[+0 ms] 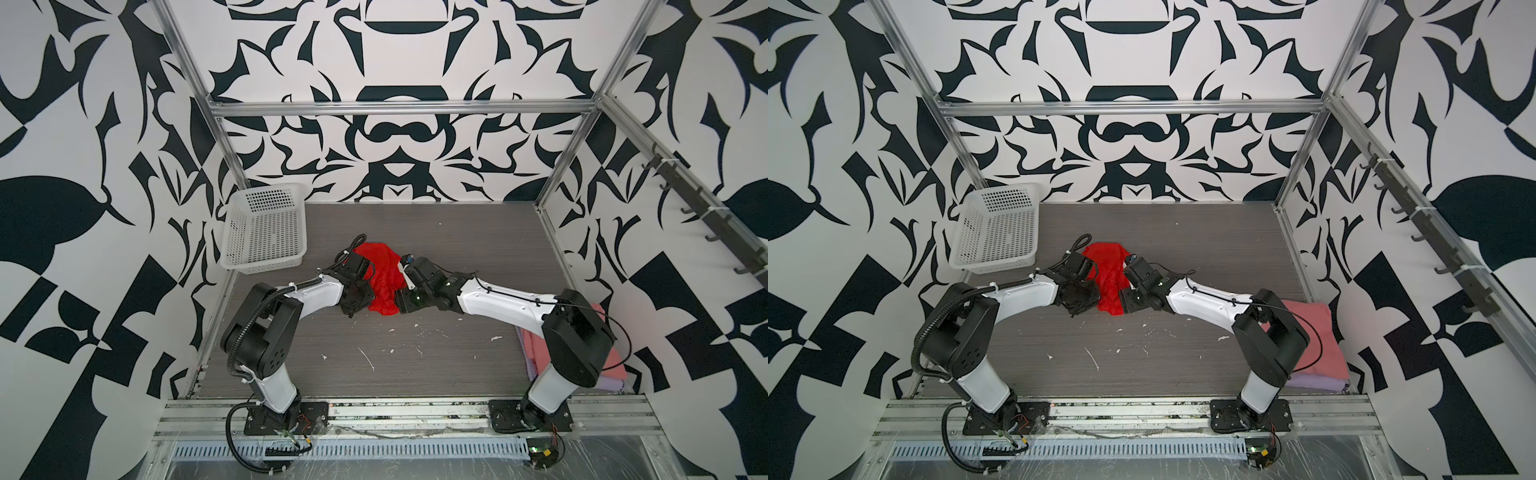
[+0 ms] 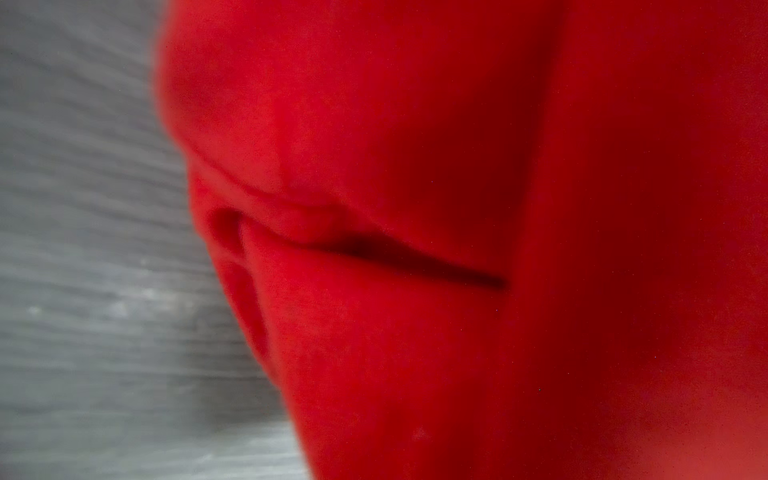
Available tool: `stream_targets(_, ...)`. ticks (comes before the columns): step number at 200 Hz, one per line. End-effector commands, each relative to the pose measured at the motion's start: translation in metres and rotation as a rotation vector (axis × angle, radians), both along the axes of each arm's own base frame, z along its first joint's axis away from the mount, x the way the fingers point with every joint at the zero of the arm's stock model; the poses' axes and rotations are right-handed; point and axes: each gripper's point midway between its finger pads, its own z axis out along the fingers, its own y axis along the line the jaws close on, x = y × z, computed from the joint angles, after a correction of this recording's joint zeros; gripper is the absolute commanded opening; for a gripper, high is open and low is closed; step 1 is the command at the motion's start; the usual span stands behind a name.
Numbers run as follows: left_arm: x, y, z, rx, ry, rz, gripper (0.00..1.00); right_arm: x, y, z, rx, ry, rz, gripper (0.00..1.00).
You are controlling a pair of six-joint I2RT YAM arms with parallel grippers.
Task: Fold and stack the t-shirts
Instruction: 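Grasp the red t-shirt edges with both grippers near each other, then lift the red t-shirt high with both grippers, spreading it apart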
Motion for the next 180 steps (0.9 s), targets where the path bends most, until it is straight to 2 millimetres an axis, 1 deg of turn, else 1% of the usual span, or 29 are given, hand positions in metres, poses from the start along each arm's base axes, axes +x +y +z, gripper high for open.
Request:
stream_targets(1,-0.005,0.013,0.017,0.028,-0.010,0.064,0.00,0.005,0.012,0.012,0.038,-0.043,0.044,0.68)
stream_targets(29,-0.001,0.013,0.043,-0.004,-0.055,0.081,0.00,0.005,0.028,0.011,0.034,-0.062,0.107,0.68)
stream_targets(67,-0.002,0.016,0.068,0.004,-0.060,0.078,0.00,0.012,0.035,-0.004,0.010,-0.067,0.119,0.68)
stream_targets(85,0.000,0.022,0.081,-0.014,-0.071,0.097,0.00,0.014,0.040,-0.006,0.017,-0.068,0.122,0.68)
stream_targets(114,0.003,0.032,0.095,-0.061,-0.090,0.135,0.00,0.024,0.040,-0.009,-0.002,-0.105,0.101,0.68)
stream_targets(141,0.004,0.039,0.102,-0.104,-0.099,0.168,0.00,0.033,0.043,-0.012,-0.024,-0.126,0.084,0.68)
stream_targets(149,0.005,0.040,0.103,-0.111,-0.101,0.173,0.00,0.035,0.045,-0.013,-0.027,-0.126,0.085,0.66)
stream_targets(159,0.005,0.042,0.106,-0.115,-0.106,0.177,0.00,0.038,0.047,-0.014,-0.032,-0.123,0.082,0.61)
stream_targets(180,0.005,0.049,0.114,-0.118,-0.126,0.192,0.00,0.042,0.046,-0.021,-0.055,-0.119,0.064,0.41)
